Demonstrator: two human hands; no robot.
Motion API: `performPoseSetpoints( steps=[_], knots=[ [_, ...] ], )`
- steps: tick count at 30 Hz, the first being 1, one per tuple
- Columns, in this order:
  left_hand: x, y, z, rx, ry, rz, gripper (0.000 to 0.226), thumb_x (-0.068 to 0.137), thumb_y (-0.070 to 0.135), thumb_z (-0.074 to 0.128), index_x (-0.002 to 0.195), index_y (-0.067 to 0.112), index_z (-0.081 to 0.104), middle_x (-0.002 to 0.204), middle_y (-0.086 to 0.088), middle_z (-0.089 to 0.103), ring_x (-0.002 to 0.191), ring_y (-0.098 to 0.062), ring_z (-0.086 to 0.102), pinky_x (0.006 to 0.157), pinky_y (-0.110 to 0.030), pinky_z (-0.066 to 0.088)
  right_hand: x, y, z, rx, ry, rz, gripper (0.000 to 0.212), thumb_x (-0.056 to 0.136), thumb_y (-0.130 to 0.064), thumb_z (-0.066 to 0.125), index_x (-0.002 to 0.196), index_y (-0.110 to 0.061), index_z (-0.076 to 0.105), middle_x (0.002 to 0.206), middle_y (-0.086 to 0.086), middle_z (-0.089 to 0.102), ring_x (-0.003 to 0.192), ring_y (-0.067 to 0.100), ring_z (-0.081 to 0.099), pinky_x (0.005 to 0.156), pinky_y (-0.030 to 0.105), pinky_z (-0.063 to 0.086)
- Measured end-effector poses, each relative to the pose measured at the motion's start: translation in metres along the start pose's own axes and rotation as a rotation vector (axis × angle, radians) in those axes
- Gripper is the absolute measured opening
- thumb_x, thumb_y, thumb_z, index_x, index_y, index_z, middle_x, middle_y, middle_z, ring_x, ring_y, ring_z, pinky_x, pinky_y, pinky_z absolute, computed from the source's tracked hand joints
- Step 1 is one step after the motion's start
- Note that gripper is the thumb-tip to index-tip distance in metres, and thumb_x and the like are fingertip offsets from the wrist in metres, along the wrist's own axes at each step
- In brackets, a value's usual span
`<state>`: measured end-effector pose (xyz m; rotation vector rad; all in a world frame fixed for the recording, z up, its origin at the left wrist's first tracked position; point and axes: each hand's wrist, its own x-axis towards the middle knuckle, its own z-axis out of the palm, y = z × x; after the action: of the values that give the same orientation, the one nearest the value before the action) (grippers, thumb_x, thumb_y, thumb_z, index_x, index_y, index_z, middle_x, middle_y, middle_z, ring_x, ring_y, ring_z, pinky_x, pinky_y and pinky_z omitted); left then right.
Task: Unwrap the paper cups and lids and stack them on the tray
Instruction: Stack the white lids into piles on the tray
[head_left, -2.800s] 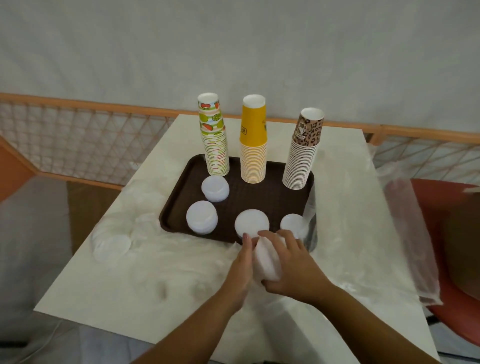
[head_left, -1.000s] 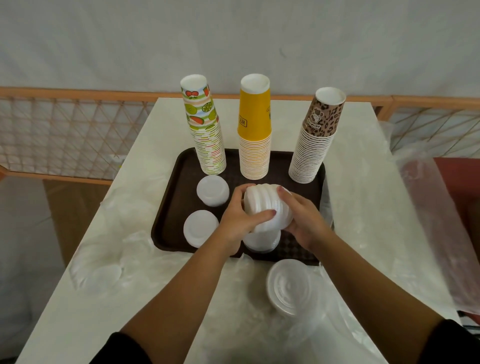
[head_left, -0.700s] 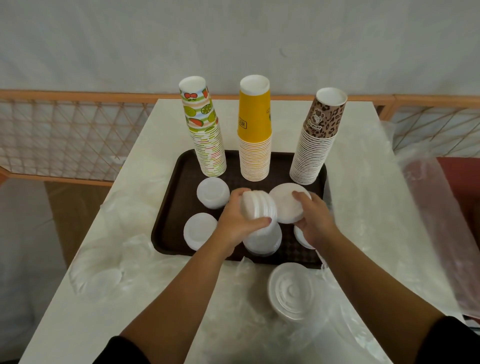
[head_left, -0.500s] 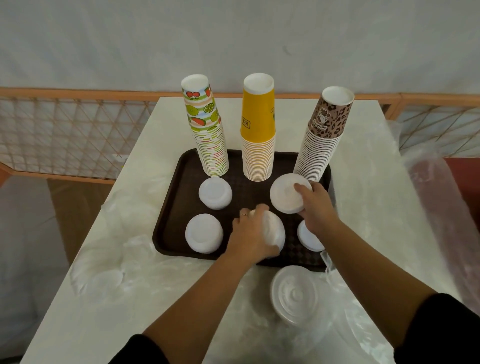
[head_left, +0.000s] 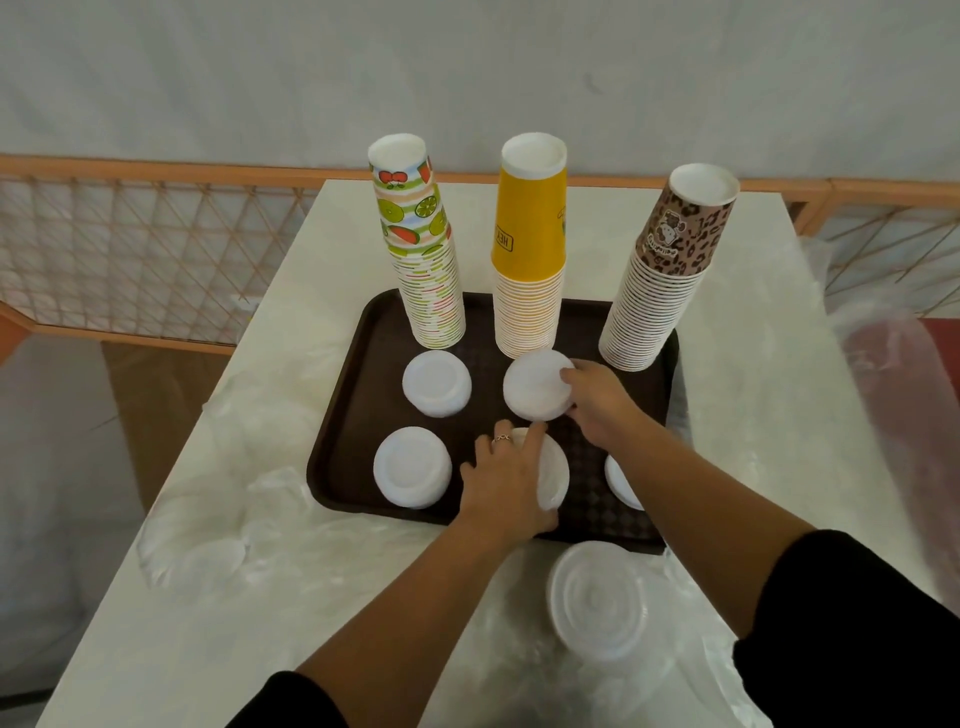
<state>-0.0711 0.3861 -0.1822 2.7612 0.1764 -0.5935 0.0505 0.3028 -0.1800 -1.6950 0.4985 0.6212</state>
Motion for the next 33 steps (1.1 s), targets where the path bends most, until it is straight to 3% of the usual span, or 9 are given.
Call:
performPoseSetpoints(
  steps=[8,12,14,17,20,23,27,31,33],
  knots=[
    [-0.014,-0.003,-0.006,-0.177,0.047,0.023,0.11,0.071,0.048,0.076,0.149,0.025,0.002,0.156,-0.002,0.003,0.144,-0.027,0.005,0.113,-0.049,0.023,-0.03,0.0,-0.013,-0.167,0.042,-0.124,0.05,0.1,-0.016,0.043,0.147,-0.011,0.028,0.153,0.007,0.029,0.139,0.025,0.03,0.109,0.035,0.03],
    [-0.042,-0.002,-0.008,-0.369,0.405,0.149,0.064,0.085,0.03,0.067,0.139,0.023,0.034,0.144,0.002,0.034,0.131,-0.015,0.032,0.1,-0.017,0.028,-0.077,0.007,-0.032,-0.245,0.017,-0.302,0.05,0.098,-0.023,0.047,0.145,-0.016,0.031,0.151,0.004,0.035,0.136,0.022,0.036,0.108,0.035,0.032],
    [-0.058,0.0,-0.004,-0.563,0.458,0.148,0.038,0.091,0.018,0.059,0.126,0.021,0.046,0.13,0.003,0.047,0.116,-0.011,0.046,0.092,-0.014,0.037,-0.105,0.024,-0.042,-0.329,-0.041,-0.413,0.053,0.095,-0.025,0.054,0.143,-0.018,0.034,0.148,0.002,0.039,0.133,0.02,0.041,0.107,0.034,0.035],
    [-0.077,0.004,0.009,-0.813,0.309,0.067,0.021,0.095,0.018,0.052,0.115,0.025,0.048,0.121,0.003,0.052,0.1,-0.004,0.054,0.084,-0.015,0.046,-0.143,0.058,-0.058,-0.59,-0.135,-0.557,0.073,0.083,-0.036,0.068,0.144,-0.023,0.03,0.147,-0.001,0.035,0.131,0.016,0.04,0.106,0.031,0.036],
    [-0.088,0.013,0.02,-1.025,0.148,-0.032,0.02,0.097,0.028,0.048,0.117,0.026,0.049,0.119,0.006,0.055,0.099,-0.001,0.054,0.091,-0.026,0.05,-0.161,0.096,-0.067,-0.886,-0.228,-0.628,0.097,0.072,-0.051,0.074,0.147,-0.03,0.017,0.151,-0.008,0.019,0.138,0.012,0.026,0.11,0.025,0.027],
    [-0.097,0.022,0.028,-1.116,0.027,-0.121,0.017,0.098,0.037,0.043,0.113,0.032,0.047,0.107,0.015,0.055,0.101,-0.003,0.052,0.097,-0.031,0.046,-0.163,0.128,-0.07,-1.101,-0.284,-0.621,0.112,0.066,-0.061,0.073,0.148,-0.036,0.001,0.156,-0.009,0.002,0.145,0.016,0.007,0.117,0.039,0.023],
    [-0.101,0.031,0.036,-1.184,-0.13,-0.25,0.021,0.097,0.049,0.035,0.112,0.035,0.042,0.104,0.016,0.048,0.11,-0.011,0.047,0.102,-0.035,0.043,-0.161,0.145,-0.072,-1.197,-0.25,-0.612,0.117,0.066,-0.061,0.073,0.146,-0.041,-0.011,0.155,-0.004,-0.006,0.143,0.023,0.004,0.113,0.043,0.032],
    [-0.1,0.039,0.038,-1.22,-0.132,-0.278,0.019,0.098,0.049,0.031,0.108,0.037,0.041,0.095,0.018,0.05,0.089,-0.002,0.05,0.088,-0.027,0.043,-0.157,0.151,-0.073,-1.204,-0.211,-0.654,0.117,0.066,-0.059,0.074,0.146,-0.039,-0.01,0.153,0.0,0.001,0.14,0.025,0.008,0.111,0.035,0.032],
    [-0.099,0.04,0.038,-1.214,-0.127,-0.285,0.023,0.098,0.049,0.03,0.111,0.035,0.042,0.099,0.015,0.052,0.092,-0.005,0.052,0.088,-0.026,0.043,-0.153,0.155,-0.076,-1.193,-0.223,-0.673,0.12,0.064,-0.058,0.076,0.145,-0.039,-0.012,0.152,0.0,0.001,0.139,0.025,0.01,0.11,0.035,0.033]
  ],
)
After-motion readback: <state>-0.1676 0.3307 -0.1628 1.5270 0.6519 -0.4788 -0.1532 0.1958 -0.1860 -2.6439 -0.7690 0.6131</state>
